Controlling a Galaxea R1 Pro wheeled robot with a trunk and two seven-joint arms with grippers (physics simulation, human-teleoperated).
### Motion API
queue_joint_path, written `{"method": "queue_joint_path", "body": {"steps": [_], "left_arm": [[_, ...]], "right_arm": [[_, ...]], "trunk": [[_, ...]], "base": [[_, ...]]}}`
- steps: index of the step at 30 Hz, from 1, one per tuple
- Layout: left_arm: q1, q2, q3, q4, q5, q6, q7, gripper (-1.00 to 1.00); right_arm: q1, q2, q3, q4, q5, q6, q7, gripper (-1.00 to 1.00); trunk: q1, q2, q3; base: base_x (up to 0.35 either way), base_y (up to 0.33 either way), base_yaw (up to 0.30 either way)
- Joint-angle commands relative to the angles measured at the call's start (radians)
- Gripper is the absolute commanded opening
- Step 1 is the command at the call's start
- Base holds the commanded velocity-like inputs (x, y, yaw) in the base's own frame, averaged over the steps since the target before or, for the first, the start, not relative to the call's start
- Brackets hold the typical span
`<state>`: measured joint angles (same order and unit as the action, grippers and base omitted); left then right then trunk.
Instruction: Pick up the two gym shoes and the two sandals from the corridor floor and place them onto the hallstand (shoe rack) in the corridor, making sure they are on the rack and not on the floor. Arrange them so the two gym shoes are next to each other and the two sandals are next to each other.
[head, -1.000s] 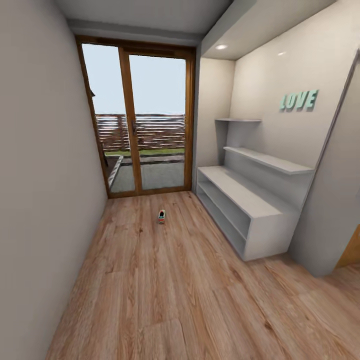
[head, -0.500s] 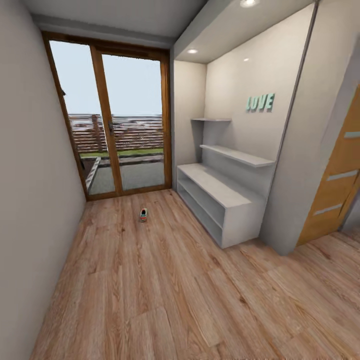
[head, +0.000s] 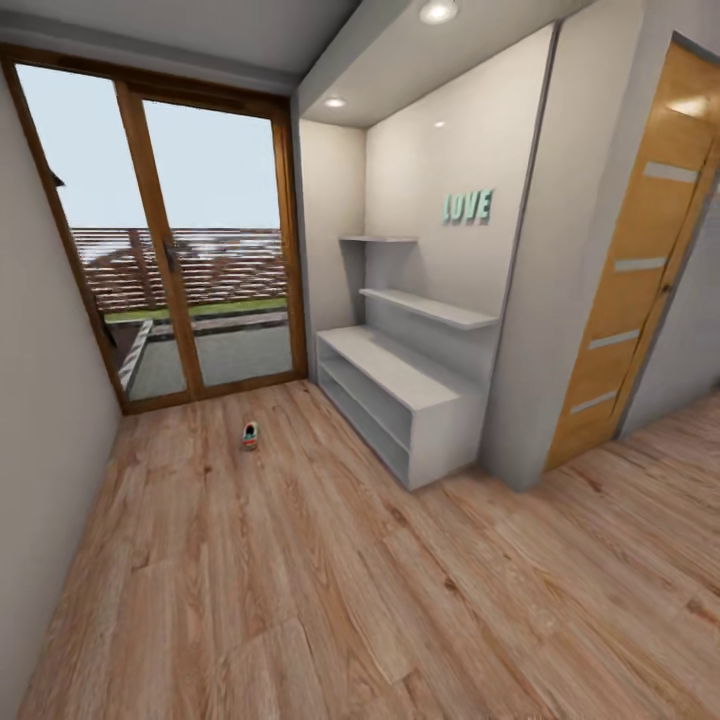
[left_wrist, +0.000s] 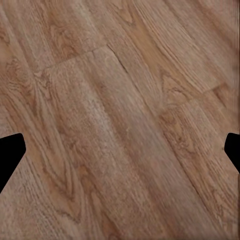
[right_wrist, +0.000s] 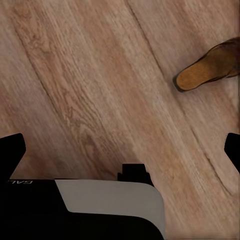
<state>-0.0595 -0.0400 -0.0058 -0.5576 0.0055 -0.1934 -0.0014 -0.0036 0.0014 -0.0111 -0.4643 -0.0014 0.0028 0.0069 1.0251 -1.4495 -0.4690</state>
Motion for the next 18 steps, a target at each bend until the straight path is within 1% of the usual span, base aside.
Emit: {"method": "queue_joint_path", "body": {"steps": [1,18], "left_arm": [[0.000,0.000,-0.001,0.000,0.001,-0.003,0.000,1.00],[0.000,0.000,0.000,0.001,0.001,-0.003,0.000,1.00]], "right_arm": [[0.000,0.000,-0.001,0.000,0.000,0.000,0.001,1.00],[0.000,0.000,-0.001,0.000,0.000,0.000,0.001,1.00]], "trunk": [[0.000,-0.001,-0.001],[0.000,-0.001,-0.001]], "base": [[0.000,0.000,-0.264],[0.000,0.000,-0.264]]}}
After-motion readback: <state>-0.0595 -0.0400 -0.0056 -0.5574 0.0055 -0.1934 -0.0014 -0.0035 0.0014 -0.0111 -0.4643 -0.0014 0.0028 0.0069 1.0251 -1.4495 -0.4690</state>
